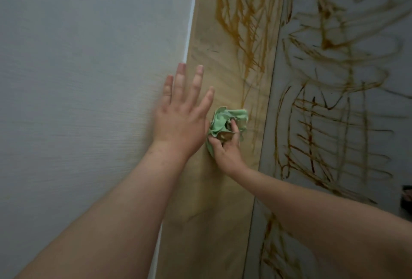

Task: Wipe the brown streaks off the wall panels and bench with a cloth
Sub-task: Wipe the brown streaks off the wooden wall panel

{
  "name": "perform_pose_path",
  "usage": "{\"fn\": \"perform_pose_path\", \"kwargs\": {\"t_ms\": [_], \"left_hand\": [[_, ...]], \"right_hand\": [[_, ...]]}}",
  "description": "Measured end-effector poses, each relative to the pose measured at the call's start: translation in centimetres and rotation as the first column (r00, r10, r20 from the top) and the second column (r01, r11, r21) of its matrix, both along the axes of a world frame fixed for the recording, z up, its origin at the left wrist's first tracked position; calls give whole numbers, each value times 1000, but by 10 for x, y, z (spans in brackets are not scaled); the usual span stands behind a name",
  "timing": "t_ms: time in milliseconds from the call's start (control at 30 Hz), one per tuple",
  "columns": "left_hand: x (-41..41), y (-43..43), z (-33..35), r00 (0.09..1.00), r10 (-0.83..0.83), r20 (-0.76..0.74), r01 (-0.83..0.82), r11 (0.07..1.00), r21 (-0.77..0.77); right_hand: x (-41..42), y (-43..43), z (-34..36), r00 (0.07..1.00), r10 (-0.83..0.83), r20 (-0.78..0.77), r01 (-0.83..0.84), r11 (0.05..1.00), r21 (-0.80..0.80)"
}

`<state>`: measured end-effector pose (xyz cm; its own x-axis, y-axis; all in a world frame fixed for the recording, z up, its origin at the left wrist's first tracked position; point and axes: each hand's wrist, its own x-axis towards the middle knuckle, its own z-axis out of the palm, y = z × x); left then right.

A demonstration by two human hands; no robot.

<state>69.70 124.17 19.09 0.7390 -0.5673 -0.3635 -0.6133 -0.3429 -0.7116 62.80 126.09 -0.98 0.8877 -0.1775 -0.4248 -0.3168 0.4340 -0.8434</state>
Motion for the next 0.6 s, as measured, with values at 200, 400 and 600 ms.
{"fn": "perform_pose_path", "kwargs": {"t_ms": [200,400,600], "left_hand": [[14,9,-51,991,72,116,-83,992,94],[20,17,-61,986,-9,164,-12,992,125],[21,18,-62,985,-44,169,26,994,107]], "right_hand": [[23,-1,-31,992,-111,-57,116,989,91],[61,3,-107,904,-234,-359,279,957,80],[77,-10,-211,758,-123,-640,310,932,188]]}}
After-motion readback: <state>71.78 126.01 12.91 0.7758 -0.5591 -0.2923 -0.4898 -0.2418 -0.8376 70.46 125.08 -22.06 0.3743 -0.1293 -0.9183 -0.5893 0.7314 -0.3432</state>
